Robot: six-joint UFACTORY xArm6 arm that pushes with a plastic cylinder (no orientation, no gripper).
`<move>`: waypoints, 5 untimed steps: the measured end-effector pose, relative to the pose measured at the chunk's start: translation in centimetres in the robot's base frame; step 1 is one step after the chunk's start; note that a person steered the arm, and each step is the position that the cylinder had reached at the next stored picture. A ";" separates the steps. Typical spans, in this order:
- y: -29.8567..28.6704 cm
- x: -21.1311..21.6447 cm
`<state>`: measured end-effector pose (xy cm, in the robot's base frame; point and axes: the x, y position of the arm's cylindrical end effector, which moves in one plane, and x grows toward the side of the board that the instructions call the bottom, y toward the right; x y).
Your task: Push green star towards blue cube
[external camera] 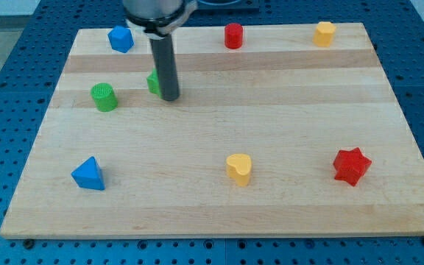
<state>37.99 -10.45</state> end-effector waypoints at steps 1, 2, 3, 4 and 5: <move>-2.5 -0.7; -2.5 -0.8; -0.7 -1.3; 1.5 -2.4; 0.4 -4.1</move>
